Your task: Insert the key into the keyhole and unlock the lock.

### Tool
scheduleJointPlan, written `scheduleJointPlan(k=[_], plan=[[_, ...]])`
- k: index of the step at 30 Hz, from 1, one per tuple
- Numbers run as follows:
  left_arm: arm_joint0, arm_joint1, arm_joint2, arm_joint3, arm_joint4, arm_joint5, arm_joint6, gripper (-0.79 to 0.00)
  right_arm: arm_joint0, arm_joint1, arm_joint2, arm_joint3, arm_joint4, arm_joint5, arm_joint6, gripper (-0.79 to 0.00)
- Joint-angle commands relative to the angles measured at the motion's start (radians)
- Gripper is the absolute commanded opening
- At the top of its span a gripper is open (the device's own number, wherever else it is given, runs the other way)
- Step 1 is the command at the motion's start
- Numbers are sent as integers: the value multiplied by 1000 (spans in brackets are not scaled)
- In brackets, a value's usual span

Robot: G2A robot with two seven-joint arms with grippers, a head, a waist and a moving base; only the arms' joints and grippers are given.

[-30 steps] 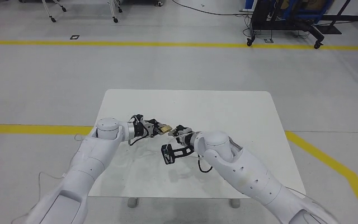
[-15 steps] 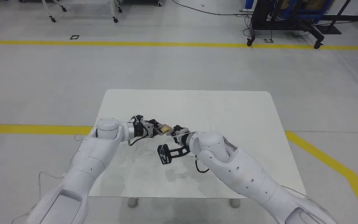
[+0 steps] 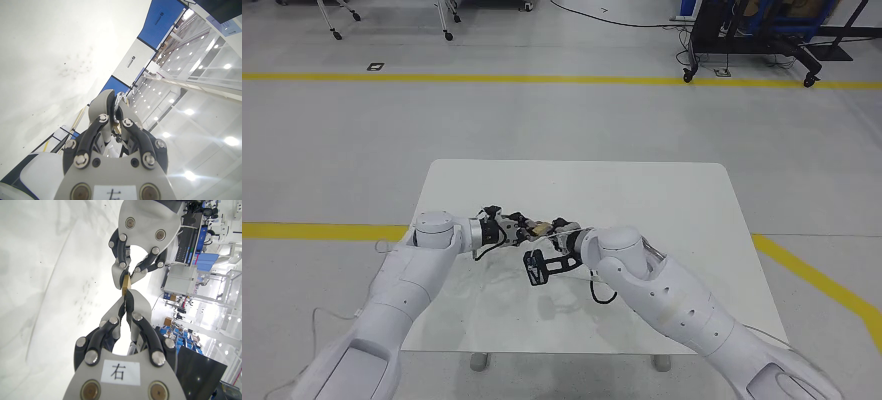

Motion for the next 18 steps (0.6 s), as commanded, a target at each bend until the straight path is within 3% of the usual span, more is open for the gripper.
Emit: scheduleJointPlan(k=[1,12,18], plan=[[0,1,-6,2,-2,-4,3,-785,0,0,-1,0,-1,1,1,0],[10,11,-31,-32,55,-96,96,-785,0,0,-1,0,-1,1,1,0],[30,19,-55,-72,73,-168,126,-785,-75,20,103,3,92,121,-137,0]])
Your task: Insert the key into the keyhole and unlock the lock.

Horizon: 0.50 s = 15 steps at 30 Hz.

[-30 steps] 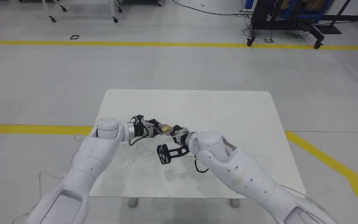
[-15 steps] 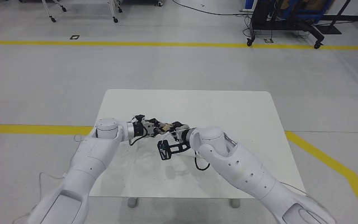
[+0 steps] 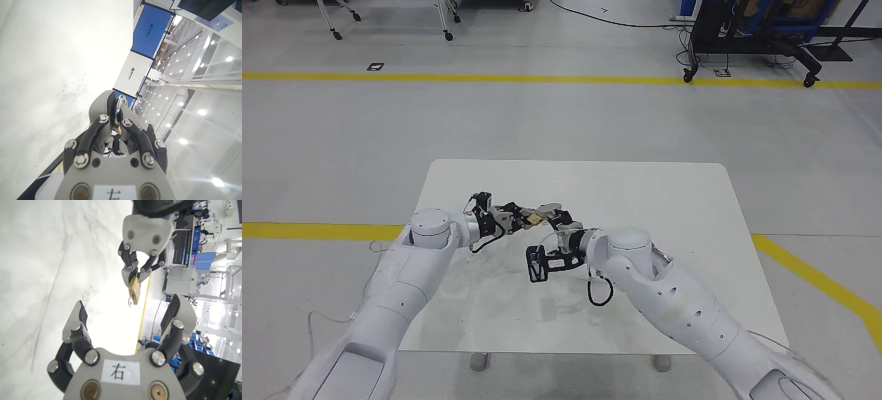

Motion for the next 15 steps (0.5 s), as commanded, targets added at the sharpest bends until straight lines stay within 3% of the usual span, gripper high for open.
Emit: scheduleJointPlan(k=[1,3,4,7,10,15], plan=[[9,3,-11,-13,-6,-24,-8,-785,-28,8,38,4,22,35,-35,0],[17,4,-21,-22,-20,-41,-20,-785,-64,14,69,-1,47,92,-62,-37],[20,6,-25,-25,-16,-52,-19,-785,-81,17,79,-7,45,113,-72,-182],[27,7,-31,-33,-15,-59,-23,-785,-124,25,96,-35,17,158,-80,-394],[31,9,-34,-40,-9,-63,-23,-785,-149,29,98,-55,-10,187,-93,-474],[36,9,-32,-50,13,-68,-19,-785,-145,23,54,-87,-99,179,2,-480]])
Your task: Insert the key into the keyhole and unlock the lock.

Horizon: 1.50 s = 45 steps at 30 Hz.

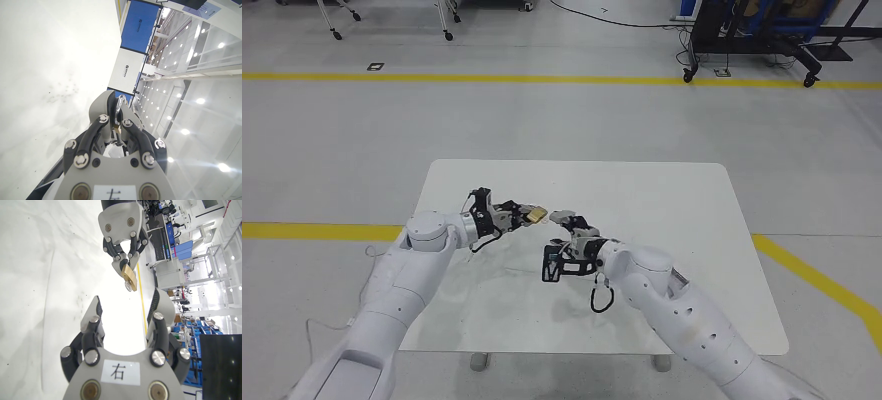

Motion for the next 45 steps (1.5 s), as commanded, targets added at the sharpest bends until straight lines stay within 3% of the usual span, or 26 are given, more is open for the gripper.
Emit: scheduleJointPlan(k=[1,11,18,20,21,29,33,39,45], plan=[[1,0,0,-3,9,-3,1,-785,7,-6,-25,-16,-31,-7,52,-489],[7,1,-3,-14,22,-15,-11,-785,59,-33,-65,44,2,-9,99,-486],[8,0,-5,-15,24,-15,-16,-785,64,-44,-68,76,32,29,94,-628],[8,-1,-3,-17,25,-14,-18,-785,63,-47,-66,82,43,40,95,-760],[8,-1,-3,-17,26,-14,-19,-785,63,-48,-64,84,48,44,97,-785],[7,-2,-4,-18,38,-33,-21,-785,62,-57,-41,108,128,57,79,-785],[10,0,-6,-31,66,-75,-11,-785,44,-61,3,156,299,58,-29,-785],[38,8,-21,-91,136,-226,38,-785,23,-58,83,280,541,18,-243,-785],[72,16,-39,-141,177,-296,72,-785,21,-59,106,369,640,-20,-404,-785]])
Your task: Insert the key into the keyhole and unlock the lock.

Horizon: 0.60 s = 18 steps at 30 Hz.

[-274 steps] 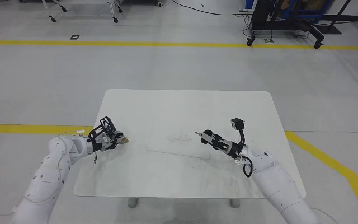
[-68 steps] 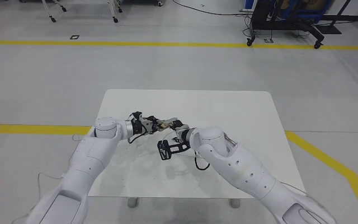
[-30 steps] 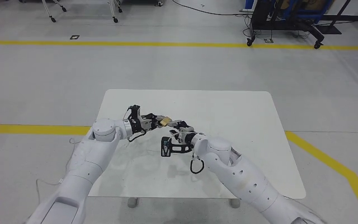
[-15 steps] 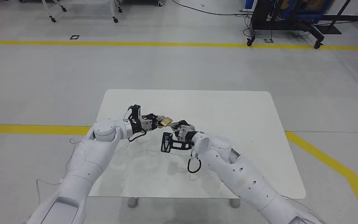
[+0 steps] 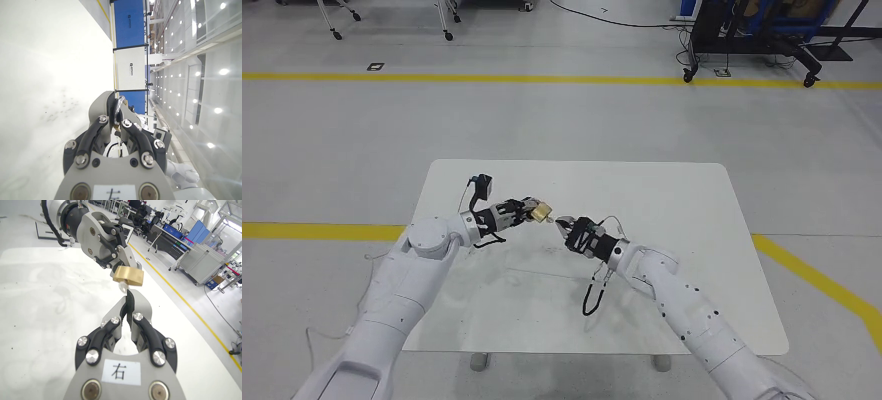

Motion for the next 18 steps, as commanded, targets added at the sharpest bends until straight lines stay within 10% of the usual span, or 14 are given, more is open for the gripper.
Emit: scheduleJointPlan(k=[1,7,8,10,11,18], plan=[[9,2,-5,-12,8,-8,6,-785,3,0,1,21,16,-13,-42,-785],[26,6,-13,-40,34,-23,21,-785,23,0,-8,43,-9,-20,-69,-785],[27,6,-14,-42,34,-20,22,-785,25,1,-10,35,-31,-7,-53,-690],[28,6,-18,-41,28,-9,30,-785,31,6,-18,-11,-141,38,30,-111],[29,6,-22,-41,19,-5,35,-785,29,10,-28,-56,-215,51,78,0],[29,3,-28,-36,-17,39,35,-785,28,14,-36,-88,-269,48,115,0]])
